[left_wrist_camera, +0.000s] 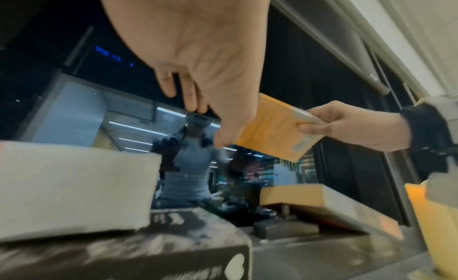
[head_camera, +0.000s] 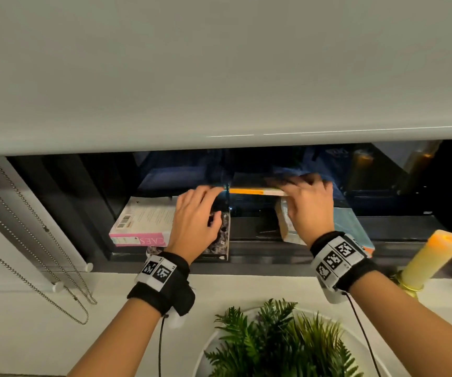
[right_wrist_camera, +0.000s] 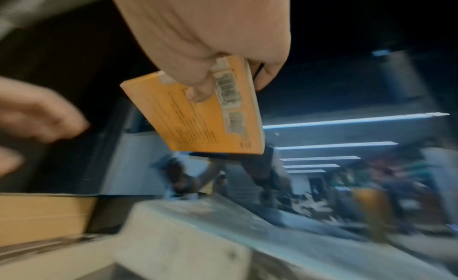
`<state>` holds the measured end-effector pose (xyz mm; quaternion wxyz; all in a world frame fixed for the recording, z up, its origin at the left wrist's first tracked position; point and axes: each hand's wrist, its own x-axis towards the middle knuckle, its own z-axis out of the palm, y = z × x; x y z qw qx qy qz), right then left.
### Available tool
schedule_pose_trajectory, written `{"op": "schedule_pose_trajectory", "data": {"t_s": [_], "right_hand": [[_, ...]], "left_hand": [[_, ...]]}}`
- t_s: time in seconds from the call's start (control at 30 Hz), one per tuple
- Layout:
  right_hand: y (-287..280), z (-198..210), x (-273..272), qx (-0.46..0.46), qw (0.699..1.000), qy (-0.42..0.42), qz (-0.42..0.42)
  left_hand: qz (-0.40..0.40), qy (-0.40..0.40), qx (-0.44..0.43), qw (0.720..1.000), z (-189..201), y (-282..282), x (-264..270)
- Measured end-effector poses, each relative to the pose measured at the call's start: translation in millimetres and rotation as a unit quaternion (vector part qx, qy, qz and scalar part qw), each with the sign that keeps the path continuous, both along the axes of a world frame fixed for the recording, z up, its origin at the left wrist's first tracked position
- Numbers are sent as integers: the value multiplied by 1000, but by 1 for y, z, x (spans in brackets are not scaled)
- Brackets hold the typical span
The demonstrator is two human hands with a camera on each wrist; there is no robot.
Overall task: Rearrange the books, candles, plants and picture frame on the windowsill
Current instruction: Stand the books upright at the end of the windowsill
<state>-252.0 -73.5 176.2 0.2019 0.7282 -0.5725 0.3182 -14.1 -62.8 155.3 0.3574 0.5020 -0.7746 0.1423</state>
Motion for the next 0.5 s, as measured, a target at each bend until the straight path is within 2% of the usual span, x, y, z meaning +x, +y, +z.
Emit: {"op": "schedule_pose_trajectory", "data": {"t_s": [0.07, 0.13, 0.2, 0.27, 0.33, 0.4, 0.5], "right_hand": [[-4, -2, -27, 24, 998, -40, -39], [-7, -13, -48, 84, 992, -66, -69], [-9, -30, -62, 139, 987, -57, -66], [-9, -46, -71, 194, 979, -14, -60], [-9, -57, -75, 275, 959, 18, -65], [-9, -60, -77, 351, 935, 14, -54], [-9, -53, -82, 406, 913, -3, -32]], "left_hand": [[49, -53, 78, 994, -13, -2, 10], [87, -102, 170, 976, -30, -4, 21], [107, -126, 222, 961, -46, -4, 31], [104, -125, 224, 961, -55, -3, 36], [106, -127, 215, 963, -58, -4, 37], [108, -131, 212, 962, -57, -4, 37], [100, -124, 205, 966, -58, -4, 39]]}}
